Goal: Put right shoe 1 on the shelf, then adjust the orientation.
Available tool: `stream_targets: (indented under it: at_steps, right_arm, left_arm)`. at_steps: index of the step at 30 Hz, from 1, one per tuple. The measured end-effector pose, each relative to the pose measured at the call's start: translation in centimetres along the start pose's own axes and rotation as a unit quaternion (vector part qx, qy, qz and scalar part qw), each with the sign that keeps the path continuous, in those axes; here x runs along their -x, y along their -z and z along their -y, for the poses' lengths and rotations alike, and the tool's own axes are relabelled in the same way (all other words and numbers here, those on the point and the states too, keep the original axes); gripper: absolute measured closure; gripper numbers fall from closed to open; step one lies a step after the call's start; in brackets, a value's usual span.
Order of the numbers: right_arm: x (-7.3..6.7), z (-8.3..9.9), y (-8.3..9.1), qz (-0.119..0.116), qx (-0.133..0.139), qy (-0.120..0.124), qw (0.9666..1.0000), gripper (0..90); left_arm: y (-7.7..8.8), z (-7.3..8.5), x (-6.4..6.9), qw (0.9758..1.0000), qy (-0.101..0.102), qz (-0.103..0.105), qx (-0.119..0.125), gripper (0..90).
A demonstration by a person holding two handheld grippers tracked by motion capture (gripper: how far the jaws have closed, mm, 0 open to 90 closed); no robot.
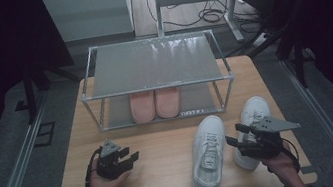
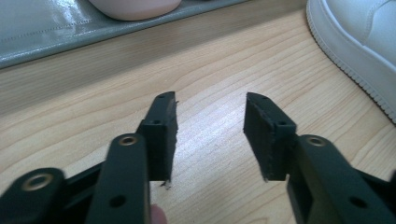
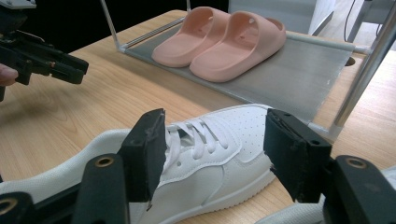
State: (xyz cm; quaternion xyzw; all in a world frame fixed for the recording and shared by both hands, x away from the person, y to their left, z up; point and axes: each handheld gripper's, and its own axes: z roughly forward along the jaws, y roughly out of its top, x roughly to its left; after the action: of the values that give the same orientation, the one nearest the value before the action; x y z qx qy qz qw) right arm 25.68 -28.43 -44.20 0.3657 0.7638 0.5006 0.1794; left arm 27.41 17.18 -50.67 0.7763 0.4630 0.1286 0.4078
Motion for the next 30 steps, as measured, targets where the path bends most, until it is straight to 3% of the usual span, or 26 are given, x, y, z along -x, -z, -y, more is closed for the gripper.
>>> stream_targets:
  at_steps: [6,10,14,23,30]
  right_arm:
    - [-0.1,0.0,-0.2,-0.006,-0.001,-0.001,1.0000,46.9]
    - [-0.4,0.0,-0.1,-0.006,-0.003,-0.002,1.0000,53.5]
    - [-0.8,-0.1,-0.1,-0.021,-0.006,-0.002,0.9998,69.1]
    - [-3.4,0.0,-1.1,-0.066,-0.026,0.019,0.9973,89.5]
    - [-5.8,0.0,-2.4,-0.098,-0.047,0.043,0.9932,90.0]
  left_arm:
    - [-0.2,0.0,0.1,0.9999,0.003,0.010,-0.006,46.8]
    - [-0.3,-0.1,0.1,0.9999,-0.003,0.005,-0.008,44.6]
    - [-0.4,-0.2,0.1,0.9999,-0.006,0.007,-0.009,44.0]
    - [-0.8,-0.4,0.1,0.9998,-0.007,0.010,-0.016,43.7]
    - [-1.1,-0.4,0.2,0.9997,-0.004,0.012,-0.019,43.7]
